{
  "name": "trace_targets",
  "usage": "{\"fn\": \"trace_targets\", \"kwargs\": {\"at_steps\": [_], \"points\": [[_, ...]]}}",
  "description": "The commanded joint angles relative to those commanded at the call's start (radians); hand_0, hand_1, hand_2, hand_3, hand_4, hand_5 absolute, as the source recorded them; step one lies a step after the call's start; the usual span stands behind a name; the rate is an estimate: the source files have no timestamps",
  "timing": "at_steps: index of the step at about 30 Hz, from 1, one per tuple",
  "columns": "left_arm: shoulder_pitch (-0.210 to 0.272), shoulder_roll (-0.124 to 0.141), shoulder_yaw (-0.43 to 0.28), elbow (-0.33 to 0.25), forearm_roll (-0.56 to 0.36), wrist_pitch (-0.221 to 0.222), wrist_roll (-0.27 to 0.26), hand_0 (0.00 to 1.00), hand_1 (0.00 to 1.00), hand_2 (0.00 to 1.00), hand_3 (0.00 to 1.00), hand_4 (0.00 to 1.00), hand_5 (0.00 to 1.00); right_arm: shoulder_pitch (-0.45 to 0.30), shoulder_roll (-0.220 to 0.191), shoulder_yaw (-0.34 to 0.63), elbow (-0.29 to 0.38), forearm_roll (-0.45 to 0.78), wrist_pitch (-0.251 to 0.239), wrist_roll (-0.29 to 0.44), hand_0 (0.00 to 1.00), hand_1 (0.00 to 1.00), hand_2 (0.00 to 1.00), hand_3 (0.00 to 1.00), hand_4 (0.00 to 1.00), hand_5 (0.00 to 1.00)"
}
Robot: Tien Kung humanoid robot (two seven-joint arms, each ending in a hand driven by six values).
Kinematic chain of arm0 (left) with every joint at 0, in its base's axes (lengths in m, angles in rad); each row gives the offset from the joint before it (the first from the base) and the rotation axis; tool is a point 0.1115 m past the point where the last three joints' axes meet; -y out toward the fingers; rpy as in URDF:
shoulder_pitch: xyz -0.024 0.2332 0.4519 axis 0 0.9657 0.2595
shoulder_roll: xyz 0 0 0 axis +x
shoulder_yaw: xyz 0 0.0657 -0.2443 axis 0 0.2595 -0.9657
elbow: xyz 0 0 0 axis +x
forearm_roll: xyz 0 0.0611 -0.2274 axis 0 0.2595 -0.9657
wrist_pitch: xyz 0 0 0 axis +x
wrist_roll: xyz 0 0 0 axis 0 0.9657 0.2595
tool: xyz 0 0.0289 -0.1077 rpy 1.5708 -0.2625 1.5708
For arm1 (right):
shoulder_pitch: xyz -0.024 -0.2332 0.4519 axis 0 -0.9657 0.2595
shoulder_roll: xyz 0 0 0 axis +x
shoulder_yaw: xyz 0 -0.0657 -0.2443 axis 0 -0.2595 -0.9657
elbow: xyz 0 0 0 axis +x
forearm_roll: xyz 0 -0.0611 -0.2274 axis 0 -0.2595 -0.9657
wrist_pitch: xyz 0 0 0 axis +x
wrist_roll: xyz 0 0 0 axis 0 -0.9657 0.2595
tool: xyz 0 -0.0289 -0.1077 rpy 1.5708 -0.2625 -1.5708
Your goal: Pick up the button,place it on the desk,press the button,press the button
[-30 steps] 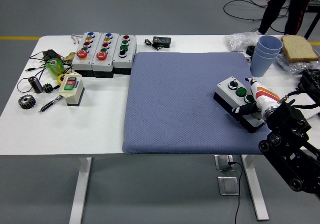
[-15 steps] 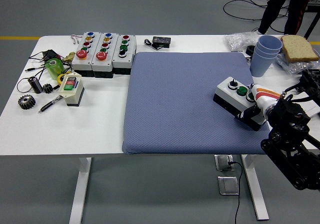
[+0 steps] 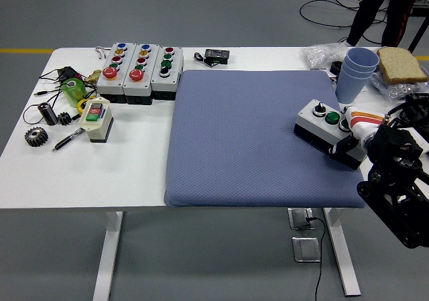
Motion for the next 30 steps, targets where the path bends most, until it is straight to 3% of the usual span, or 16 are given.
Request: {"fn": "trace_targets", "kwargs": {"at_steps": [2, 3, 8, 9, 13, 15, 18, 22, 30], "points": [[0.0, 0.0, -0.002, 0.0, 0.004, 0.0, 0.001, 0.645, 0.683, 0.699, 0.616, 0.354, 0.65, 0.003, -0.016, -0.01, 0.008, 0.024, -0.025, 0.043, 0.106, 0.163, 0.402, 0.461, 0.726, 0.04], [0.0, 0.0, -0.003, 0.0, 0.005, 0.0, 0.001, 0.642, 0.682, 0.699, 0.615, 0.353, 0.651, 0.004, -0.022, -0.014, 0.011, 0.034, -0.034, 0.081, 0.046, 0.074, 0.35, 0.431, 0.608, 0.05], [-0.001, 0.0, -0.002, 0.0, 0.001, -0.001, 0.001, 0.642, 0.682, 0.699, 0.615, 0.353, 0.651, 0.019, -0.071, -0.022, 0.036, 0.071, -0.003, 0.288, 0.046, 0.074, 0.35, 0.431, 0.608, 0.05], [-0.001, 0.0, -0.002, 0.0, 0.001, 0.0, 0.001, 0.64, 0.681, 0.698, 0.615, 0.354, 0.655, 0.024, -0.079, -0.03, 0.041, 0.078, -0.006, 0.334, 0.04, 0.033, 0.328, 0.433, 0.585, 0.038], [-0.001, 0.0, 0.008, 0.0, -0.01, 0.001, -0.001, 0.64, 0.681, 0.698, 0.615, 0.354, 0.655, 0.048, -0.112, -0.086, 0.082, 0.107, -0.017, 0.503, 0.04, 0.033, 0.328, 0.433, 0.585, 0.038], [-0.001, 0.0, 0.008, 0.0, -0.012, 0.0, -0.001, 0.64, 0.68, 0.698, 0.615, 0.353, 0.656, 0.064, -0.125, -0.125, 0.117, 0.103, 0.009, 0.578, 0.043, 0.032, 0.328, 0.438, 0.573, 0.023], [-0.001, 0.0, 0.013, 0.0, -0.016, 0.0, -0.003, 0.64, 0.68, 0.698, 0.615, 0.353, 0.656, 0.075, -0.128, -0.161, 0.149, 0.096, 0.035, 0.585, 0.043, 0.032, 0.328, 0.438, 0.573, 0.023], [0.001, 0.0, 0.016, 0.0, -0.023, 0.001, -0.006, 0.639, 0.68, 0.697, 0.616, 0.353, 0.656, 0.075, -0.091, -0.193, 0.15, 0.077, 0.055, 0.549, 0.049, 0.016, 0.319, 0.427, 0.562, 0.038], [0.004, 0.0, 0.026, 0.0, -0.027, 0.001, -0.005, 0.639, 0.679, 0.697, 0.615, 0.353, 0.657, 0.07, -0.021, -0.203, 0.107, 0.004, 0.036, 0.498, 0.051, 0.017, 0.317, 0.427, 0.568, 0.043]]}}
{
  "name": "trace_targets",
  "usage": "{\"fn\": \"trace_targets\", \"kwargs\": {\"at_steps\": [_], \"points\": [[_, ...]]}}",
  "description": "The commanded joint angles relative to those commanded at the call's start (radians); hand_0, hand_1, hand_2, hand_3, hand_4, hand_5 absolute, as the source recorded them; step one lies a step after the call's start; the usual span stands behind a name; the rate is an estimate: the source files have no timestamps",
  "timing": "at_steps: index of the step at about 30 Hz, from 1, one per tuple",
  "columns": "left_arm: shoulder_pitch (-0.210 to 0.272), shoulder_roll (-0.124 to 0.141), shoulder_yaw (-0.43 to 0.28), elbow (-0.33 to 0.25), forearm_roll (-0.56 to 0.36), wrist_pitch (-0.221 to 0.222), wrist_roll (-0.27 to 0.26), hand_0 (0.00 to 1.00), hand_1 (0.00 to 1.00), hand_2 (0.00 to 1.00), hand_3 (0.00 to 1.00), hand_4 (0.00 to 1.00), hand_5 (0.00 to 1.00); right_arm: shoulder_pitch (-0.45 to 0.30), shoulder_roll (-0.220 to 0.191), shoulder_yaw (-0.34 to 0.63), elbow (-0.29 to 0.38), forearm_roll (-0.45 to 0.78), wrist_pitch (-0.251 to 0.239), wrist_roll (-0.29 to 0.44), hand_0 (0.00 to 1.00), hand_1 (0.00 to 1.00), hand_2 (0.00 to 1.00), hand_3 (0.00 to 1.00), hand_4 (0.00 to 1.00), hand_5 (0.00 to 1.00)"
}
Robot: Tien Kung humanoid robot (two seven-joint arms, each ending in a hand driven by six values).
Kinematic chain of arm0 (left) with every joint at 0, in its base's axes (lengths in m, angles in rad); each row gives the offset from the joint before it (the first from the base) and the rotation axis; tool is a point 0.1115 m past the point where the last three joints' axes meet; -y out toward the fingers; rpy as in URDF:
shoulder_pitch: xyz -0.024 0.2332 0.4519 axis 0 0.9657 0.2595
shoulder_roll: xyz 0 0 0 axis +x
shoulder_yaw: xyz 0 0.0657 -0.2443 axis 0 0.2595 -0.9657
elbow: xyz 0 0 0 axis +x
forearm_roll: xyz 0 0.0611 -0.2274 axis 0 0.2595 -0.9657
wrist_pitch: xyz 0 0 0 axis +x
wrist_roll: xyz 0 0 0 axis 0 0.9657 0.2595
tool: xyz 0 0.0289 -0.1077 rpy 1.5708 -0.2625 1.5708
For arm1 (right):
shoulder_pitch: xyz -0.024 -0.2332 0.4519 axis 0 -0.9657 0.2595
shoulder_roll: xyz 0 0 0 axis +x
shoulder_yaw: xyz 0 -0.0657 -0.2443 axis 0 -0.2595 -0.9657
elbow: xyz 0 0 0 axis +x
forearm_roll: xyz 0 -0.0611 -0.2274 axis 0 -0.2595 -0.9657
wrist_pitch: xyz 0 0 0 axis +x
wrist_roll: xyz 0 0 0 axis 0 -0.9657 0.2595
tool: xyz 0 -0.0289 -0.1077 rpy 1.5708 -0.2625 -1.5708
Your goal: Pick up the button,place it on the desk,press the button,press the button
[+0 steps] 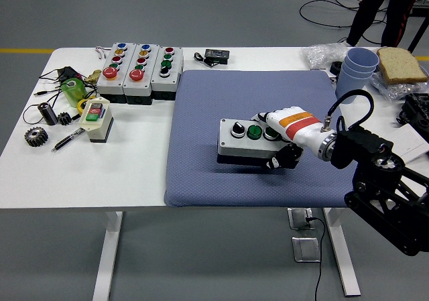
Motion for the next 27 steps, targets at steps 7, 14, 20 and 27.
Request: {"fn": "trace_targets", "kwargs": {"at_steps": [7, 14, 20, 27], "points": [[0.001, 0.0, 0.003, 0.0, 0.0, -0.001, 0.001, 0.639, 0.678, 0.696, 0.616, 0.353, 0.657, 0.003, 0.014, -0.006, -0.034, -0.023, -0.021, 0.01, 0.061, 0.018, 0.32, 0.432, 0.577, 0.044], [-0.001, 0.0, 0.008, 0.0, -0.004, -0.001, 0.001, 0.639, 0.679, 0.696, 0.616, 0.353, 0.656, 0.01, 0.016, -0.035, -0.069, -0.08, -0.046, 0.067, 0.14, 0.089, 0.367, 0.45, 0.678, 0.077], [-0.005, 0.0, 0.009, 0.0, -0.005, -0.001, 0.001, 0.638, 0.677, 0.696, 0.615, 0.353, 0.656, 0.016, 0.02, -0.048, -0.087, -0.104, -0.036, 0.073, 0.352, 0.254, 0.448, 0.52, 0.805, 0.14], [-0.007, 0.0, 0.008, 0.0, -0.004, -0.001, 0.001, 0.639, 0.677, 0.696, 0.615, 0.354, 0.658, 0.016, 0.02, -0.044, -0.094, -0.119, -0.024, 0.064, 0.495, 0.409, 0.536, 0.673, 0.836, 0.123]]}}
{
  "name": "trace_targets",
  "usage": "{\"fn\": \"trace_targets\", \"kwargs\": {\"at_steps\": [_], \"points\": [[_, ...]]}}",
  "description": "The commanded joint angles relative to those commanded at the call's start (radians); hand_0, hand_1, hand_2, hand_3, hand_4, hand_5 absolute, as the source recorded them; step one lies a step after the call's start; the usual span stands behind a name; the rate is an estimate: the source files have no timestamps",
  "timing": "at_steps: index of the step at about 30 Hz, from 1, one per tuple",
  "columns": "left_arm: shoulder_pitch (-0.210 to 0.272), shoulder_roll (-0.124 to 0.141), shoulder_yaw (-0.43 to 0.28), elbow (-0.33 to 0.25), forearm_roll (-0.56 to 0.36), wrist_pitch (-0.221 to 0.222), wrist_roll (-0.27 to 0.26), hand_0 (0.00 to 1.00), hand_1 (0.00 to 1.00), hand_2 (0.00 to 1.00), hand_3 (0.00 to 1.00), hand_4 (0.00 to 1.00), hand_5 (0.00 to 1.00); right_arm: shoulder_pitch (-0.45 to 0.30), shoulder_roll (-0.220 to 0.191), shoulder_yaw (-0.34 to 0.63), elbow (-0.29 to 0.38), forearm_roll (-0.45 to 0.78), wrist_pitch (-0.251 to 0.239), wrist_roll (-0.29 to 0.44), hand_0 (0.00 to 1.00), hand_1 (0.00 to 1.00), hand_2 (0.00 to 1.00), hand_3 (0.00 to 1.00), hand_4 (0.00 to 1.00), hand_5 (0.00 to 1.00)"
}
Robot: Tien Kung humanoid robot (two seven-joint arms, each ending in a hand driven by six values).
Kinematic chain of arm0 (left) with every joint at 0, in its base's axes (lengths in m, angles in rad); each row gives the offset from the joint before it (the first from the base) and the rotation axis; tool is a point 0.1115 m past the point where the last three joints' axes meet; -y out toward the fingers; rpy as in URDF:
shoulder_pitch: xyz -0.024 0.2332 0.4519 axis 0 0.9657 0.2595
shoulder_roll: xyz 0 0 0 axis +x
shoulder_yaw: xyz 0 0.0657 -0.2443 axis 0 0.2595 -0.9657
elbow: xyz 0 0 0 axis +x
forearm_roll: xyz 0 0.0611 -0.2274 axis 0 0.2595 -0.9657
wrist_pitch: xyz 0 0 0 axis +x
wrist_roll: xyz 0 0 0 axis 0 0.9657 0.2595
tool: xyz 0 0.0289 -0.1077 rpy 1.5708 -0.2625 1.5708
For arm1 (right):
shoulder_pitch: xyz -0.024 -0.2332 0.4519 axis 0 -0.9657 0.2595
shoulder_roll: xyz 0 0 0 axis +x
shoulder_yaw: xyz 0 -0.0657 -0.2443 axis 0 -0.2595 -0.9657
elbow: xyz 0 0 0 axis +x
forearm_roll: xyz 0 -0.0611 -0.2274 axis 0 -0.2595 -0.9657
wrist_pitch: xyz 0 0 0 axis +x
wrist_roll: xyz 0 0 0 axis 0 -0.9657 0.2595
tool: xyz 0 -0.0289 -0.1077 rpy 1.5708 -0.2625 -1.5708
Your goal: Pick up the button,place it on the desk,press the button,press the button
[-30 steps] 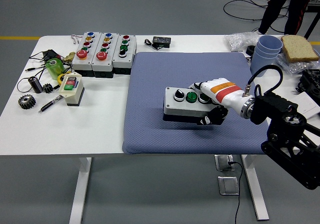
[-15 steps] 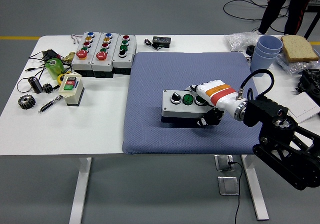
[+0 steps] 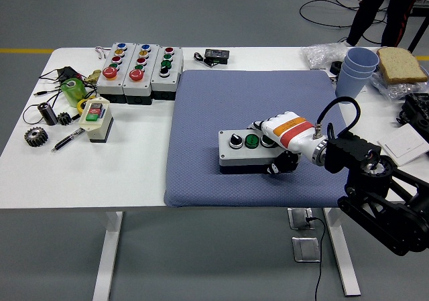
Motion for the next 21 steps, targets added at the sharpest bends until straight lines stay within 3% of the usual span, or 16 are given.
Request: {"fn": "trace_targets", "kwargs": {"at_steps": [5, 6, 11, 12, 17, 18, 21], "points": [[0.0, 0.0, -0.005, 0.0, 0.008, 0.0, 0.002, 0.639, 0.677, 0.696, 0.615, 0.354, 0.658, -0.003, 0.0, 0.005, -0.002, -0.008, 0.061, -0.02, 0.495, 0.409, 0.536, 0.673, 0.836, 0.123], [0.0, 0.0, -0.004, 0.0, 0.007, 0.0, 0.002, 0.638, 0.677, 0.696, 0.615, 0.354, 0.657, -0.005, -0.002, 0.005, -0.002, -0.012, 0.065, -0.021, 0.606, 0.507, 0.606, 0.775, 0.857, 0.13], [0.0, 0.0, -0.007, 0.0, 0.012, -0.001, 0.003, 0.638, 0.677, 0.696, 0.615, 0.354, 0.657, -0.008, -0.002, 0.009, 0.002, -0.007, 0.074, -0.027, 0.606, 0.507, 0.606, 0.775, 0.857, 0.13], [0.0, 0.0, -0.01, 0.0, 0.014, -0.001, 0.004, 0.638, 0.676, 0.696, 0.615, 0.354, 0.657, -0.009, -0.001, 0.011, 0.002, -0.007, 0.076, -0.027, 0.748, 0.582, 0.66, 0.815, 0.902, 0.16], [-0.001, 0.0, -0.006, 0.0, 0.011, -0.001, 0.004, 0.638, 0.676, 0.696, 0.615, 0.354, 0.657, -0.017, 0.0, 0.023, 0.005, -0.003, 0.085, -0.039, 0.748, 0.582, 0.66, 0.815, 0.902, 0.16], [-0.001, 0.0, -0.007, 0.0, 0.012, -0.001, 0.005, 0.638, 0.676, 0.695, 0.615, 0.353, 0.658, -0.018, 0.0, 0.025, 0.006, -0.001, 0.088, -0.041, 0.864, 0.675, 0.762, 0.852, 0.937, 0.19], [-0.001, 0.0, -0.003, 0.0, 0.007, -0.001, 0.003, 0.638, 0.676, 0.695, 0.615, 0.353, 0.658, -0.023, 0.0, 0.031, 0.01, 0.007, 0.088, -0.05, 0.864, 0.675, 0.762, 0.852, 0.937, 0.19]]}}
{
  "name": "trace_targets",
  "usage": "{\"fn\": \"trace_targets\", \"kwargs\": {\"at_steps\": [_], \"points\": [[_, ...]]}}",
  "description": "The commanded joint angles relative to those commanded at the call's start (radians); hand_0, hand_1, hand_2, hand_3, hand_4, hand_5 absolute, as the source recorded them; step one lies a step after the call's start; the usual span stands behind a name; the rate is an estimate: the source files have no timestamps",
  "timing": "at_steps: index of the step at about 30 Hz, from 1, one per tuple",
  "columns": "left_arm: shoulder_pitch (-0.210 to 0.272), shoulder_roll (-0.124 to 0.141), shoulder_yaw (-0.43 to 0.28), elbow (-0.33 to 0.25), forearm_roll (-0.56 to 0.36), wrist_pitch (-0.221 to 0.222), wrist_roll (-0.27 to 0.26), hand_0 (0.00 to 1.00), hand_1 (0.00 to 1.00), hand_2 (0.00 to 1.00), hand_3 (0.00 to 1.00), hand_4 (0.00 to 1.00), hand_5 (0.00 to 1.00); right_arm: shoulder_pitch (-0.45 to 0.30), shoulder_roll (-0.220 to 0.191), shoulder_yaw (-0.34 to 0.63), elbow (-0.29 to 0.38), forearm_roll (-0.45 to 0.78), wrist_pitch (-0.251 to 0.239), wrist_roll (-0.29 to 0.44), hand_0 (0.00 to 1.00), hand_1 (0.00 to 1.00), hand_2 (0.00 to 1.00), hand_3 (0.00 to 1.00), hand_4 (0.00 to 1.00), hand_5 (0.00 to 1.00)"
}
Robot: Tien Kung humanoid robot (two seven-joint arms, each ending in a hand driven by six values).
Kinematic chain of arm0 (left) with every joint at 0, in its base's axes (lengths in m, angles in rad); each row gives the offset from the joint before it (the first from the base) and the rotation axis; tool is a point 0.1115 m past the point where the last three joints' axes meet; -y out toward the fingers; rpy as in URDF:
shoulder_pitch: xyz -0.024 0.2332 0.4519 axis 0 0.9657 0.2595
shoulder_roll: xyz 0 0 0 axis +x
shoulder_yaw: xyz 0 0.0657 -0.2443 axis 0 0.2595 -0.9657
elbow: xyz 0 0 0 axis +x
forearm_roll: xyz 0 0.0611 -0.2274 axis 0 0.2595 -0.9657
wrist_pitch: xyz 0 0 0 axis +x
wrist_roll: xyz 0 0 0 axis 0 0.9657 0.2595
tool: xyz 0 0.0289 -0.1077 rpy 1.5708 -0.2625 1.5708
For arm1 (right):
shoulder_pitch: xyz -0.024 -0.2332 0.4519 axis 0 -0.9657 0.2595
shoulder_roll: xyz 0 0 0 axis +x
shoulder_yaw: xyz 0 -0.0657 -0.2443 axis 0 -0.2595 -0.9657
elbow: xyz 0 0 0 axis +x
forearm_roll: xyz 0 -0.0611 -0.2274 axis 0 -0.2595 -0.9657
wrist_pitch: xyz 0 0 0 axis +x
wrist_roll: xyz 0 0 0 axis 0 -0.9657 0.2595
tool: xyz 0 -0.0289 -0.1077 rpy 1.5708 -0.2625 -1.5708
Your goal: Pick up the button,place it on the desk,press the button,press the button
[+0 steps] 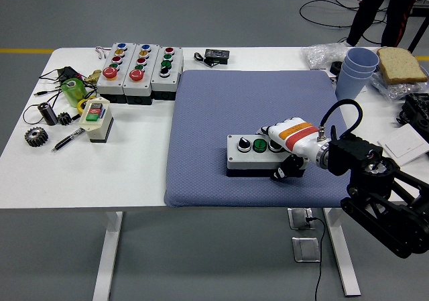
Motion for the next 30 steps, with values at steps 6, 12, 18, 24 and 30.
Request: {"fn": "trace_targets", "kwargs": {"at_steps": [6, 12, 18, 24, 30], "points": [[0.0, 0.0, 0.0, 0.0, 0.001, 0.0, 0.0, 0.638, 0.676, 0.696, 0.615, 0.353, 0.656, -0.001, 0.003, 0.004, 0.004, 0.007, 0.003, -0.008, 0.881, 0.7, 0.805, 0.873, 0.938, 0.191], [0.0, 0.0, 0.004, 0.0, -0.002, -0.001, 0.0, 0.638, 0.676, 0.695, 0.613, 0.353, 0.655, -0.005, 0.001, 0.004, 0.012, 0.016, 0.008, -0.014, 0.883, 0.723, 0.826, 0.885, 0.949, 0.207], [0.0, 0.0, 0.003, 0.0, 0.0, -0.001, 0.001, 0.638, 0.676, 0.695, 0.611, 0.353, 0.657, -0.017, 0.009, 0.02, 0.039, 0.032, 0.008, -0.025, 0.953, 0.82, 0.907, 0.962, 0.964, 0.225], [-0.001, 0.0, 0.009, 0.0, -0.006, -0.001, -0.001, 0.638, 0.676, 0.695, 0.612, 0.353, 0.656, -0.029, 0.004, 0.039, 0.088, 0.055, 0.004, -0.033, 0.99, 0.887, 0.959, 0.998, 0.971, 0.228], [-0.001, 0.0, 0.012, 0.0, -0.007, -0.002, -0.001, 0.638, 0.676, 0.695, 0.614, 0.353, 0.657, -0.05, 0.004, 0.057, 0.162, 0.068, -0.025, -0.038, 0.997, 0.9, 0.969, 0.998, 0.973, 0.23]]}}
